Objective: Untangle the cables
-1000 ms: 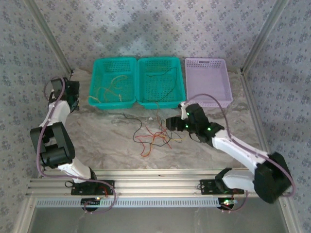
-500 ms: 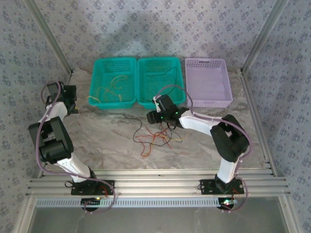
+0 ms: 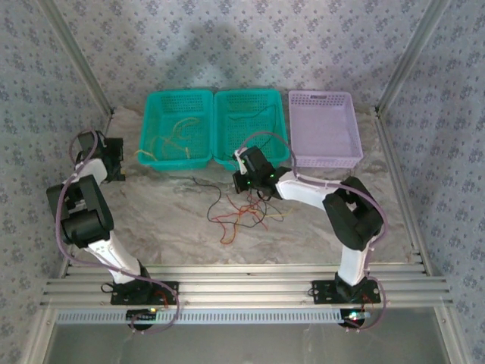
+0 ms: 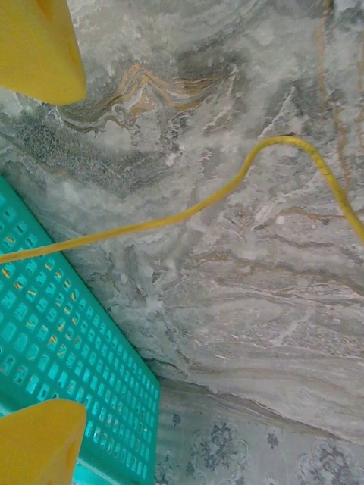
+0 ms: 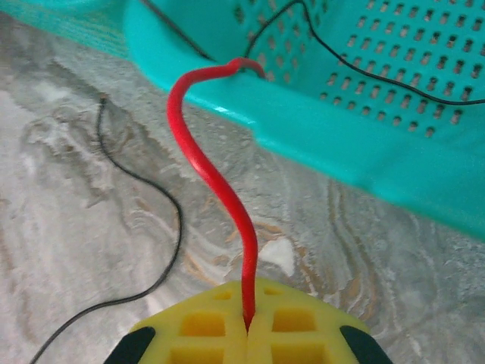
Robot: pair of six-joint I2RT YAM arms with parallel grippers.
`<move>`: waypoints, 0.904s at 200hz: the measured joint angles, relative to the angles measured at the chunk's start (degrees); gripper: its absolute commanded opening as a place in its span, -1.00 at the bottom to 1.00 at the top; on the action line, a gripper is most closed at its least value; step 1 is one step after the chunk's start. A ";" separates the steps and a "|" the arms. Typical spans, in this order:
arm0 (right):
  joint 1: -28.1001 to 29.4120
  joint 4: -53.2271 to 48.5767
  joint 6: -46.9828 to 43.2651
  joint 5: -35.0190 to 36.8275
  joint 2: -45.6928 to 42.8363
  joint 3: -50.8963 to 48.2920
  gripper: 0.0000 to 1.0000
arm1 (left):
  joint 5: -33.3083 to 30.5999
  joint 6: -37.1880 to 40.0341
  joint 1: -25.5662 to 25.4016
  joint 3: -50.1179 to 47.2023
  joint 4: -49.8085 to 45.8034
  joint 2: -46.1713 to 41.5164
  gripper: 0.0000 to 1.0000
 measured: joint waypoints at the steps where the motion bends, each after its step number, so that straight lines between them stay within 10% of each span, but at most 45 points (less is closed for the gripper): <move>1: 0.04 0.02 -0.02 -0.02 -0.09 -0.04 -1.00 | 0.04 0.00 -0.02 0.00 -0.02 0.00 0.98; 110: 2.38 1.73 -1.33 -3.26 -11.10 -3.74 -1.00 | 3.65 -1.66 -3.58 5.90 0.02 5.66 0.41; 181: 2.54 1.64 -1.31 -3.52 -17.64 -4.85 -1.00 | 5.18 -2.82 -3.58 5.77 2.25 7.82 -0.48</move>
